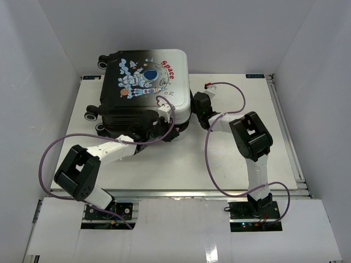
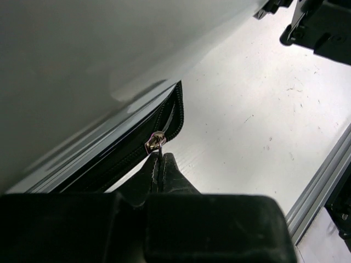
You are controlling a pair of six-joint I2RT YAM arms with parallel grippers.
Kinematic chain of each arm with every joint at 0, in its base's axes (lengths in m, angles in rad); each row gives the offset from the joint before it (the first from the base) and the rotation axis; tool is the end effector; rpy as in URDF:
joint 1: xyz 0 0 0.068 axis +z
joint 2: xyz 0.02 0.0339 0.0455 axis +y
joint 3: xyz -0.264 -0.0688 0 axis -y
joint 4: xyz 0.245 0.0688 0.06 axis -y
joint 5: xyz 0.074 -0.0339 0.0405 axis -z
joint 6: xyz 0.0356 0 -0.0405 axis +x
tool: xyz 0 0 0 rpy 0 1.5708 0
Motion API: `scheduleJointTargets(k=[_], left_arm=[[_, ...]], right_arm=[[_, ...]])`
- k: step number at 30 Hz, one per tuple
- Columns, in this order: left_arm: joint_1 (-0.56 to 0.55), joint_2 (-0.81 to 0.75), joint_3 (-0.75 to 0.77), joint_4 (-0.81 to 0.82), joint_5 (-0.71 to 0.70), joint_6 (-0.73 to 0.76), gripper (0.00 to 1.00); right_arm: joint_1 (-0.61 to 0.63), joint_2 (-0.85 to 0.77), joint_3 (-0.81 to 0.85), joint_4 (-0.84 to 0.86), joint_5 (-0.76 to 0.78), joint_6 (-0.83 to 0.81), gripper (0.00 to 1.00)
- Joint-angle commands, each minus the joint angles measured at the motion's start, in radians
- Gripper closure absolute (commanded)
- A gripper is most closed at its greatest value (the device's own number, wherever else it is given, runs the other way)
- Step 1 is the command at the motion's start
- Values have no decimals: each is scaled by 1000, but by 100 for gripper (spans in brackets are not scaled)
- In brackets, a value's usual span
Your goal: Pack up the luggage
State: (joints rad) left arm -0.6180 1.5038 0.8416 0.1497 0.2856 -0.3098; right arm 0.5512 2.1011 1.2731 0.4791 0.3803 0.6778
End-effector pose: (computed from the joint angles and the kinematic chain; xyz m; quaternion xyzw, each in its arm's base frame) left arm 0.2605 -0.1975 0.2206 0.2021 0.8333 -0.3334 0.3919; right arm 0.4022 0.2318 0.1648 0.1591 0.7959 0.1983 0.5495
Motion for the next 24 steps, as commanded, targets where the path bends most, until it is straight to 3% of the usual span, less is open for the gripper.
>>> scheduleJointTargets(k=[1, 11, 19, 21, 24], left_arm=[[-37, -3, 80, 245, 38, -10, 100], [-113, 26, 123, 235, -80, 21, 100], [-116, 40, 87, 331, -20, 6, 100], [-118, 32, 79, 298, -77, 6, 100], [-117, -35, 43, 178, -268, -3, 100]], right_arm=[[207, 5, -90, -41, -132, 34, 92], [321, -3, -134, 39, -84, 76, 92], [362, -6, -225, 140, -110, 111, 92], [376, -17, -265, 179, -115, 119, 92], [406, -46, -333, 250, -99, 128, 92]])
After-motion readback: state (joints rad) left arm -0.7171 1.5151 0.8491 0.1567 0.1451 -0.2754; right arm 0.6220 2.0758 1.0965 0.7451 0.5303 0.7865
